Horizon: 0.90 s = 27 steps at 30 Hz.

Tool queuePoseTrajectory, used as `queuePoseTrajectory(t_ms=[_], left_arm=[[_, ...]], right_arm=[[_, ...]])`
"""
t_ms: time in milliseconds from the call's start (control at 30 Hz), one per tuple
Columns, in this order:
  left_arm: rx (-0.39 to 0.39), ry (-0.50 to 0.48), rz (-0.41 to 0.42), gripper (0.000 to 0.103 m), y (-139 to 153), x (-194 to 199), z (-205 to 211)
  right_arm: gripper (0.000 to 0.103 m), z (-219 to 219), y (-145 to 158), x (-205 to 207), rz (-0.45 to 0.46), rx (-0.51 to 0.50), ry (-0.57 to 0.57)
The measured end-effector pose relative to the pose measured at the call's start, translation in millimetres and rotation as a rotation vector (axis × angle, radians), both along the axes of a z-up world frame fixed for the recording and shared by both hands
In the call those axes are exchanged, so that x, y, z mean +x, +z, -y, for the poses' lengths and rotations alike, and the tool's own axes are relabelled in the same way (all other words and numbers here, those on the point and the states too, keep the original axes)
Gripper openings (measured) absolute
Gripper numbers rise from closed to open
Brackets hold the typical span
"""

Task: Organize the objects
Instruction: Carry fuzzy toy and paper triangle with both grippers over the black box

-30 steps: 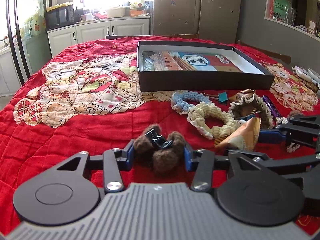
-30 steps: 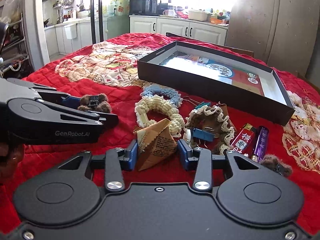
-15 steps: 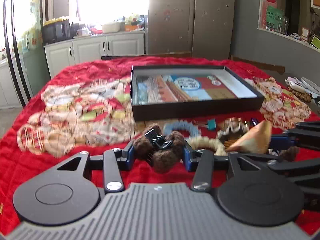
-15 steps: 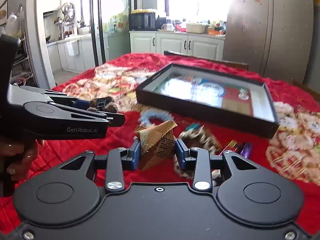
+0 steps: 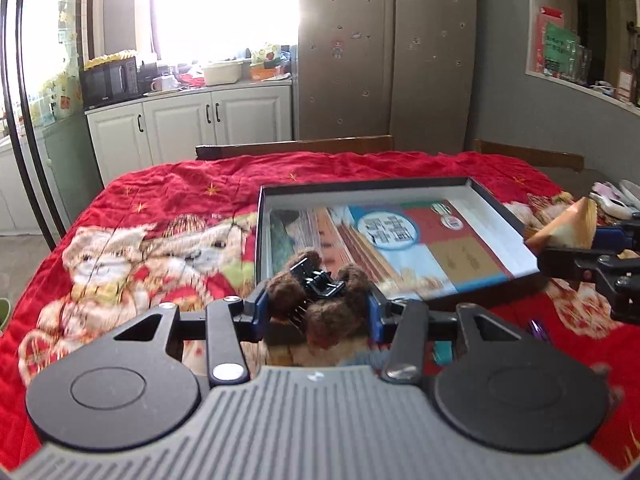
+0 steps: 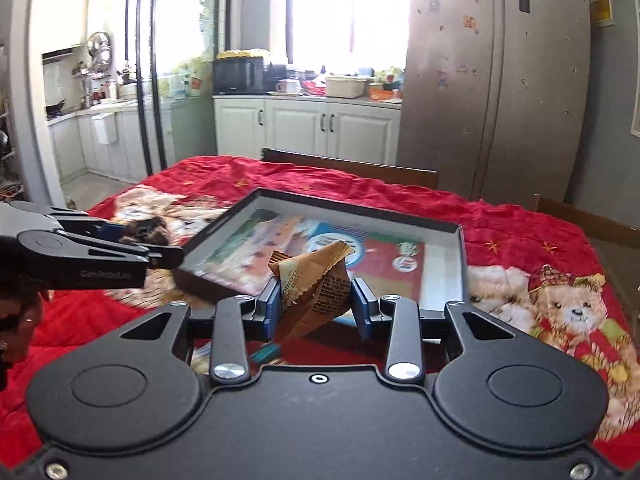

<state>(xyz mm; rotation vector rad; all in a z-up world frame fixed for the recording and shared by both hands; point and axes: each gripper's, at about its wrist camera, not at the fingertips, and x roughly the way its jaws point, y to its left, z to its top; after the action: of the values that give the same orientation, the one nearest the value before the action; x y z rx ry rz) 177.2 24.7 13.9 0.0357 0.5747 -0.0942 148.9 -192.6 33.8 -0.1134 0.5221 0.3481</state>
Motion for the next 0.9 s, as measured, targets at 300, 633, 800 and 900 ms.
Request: queuePoseTrajectory(t_ms=[300,633,800,900], left_arm=[[-0.059,0.048,-0.044,0.051,-15.6,74.9,6.3],[-0.063,0.064,-0.109,0.051,-45.8,126.6,14.9],[-0.071,0.046,-0.118,0.051,-51.2,139.3,18.1],[-0.063,0.038,-0.126,0.051,-54.4,145.0,21.2]], right_arm=[[0.035,2.1,-23.0,85.1,-0.021,0.001,-0.054],[0.035,-4.5,-61.2,150.7,-0.084,-0.026,-0.097],[0.035,-8.7,-75.3,163.5,-0.107,-0.036,-0.104],[0.035,-11.1,-82.0,168.0,-0.119,-0.045,-0.104]])
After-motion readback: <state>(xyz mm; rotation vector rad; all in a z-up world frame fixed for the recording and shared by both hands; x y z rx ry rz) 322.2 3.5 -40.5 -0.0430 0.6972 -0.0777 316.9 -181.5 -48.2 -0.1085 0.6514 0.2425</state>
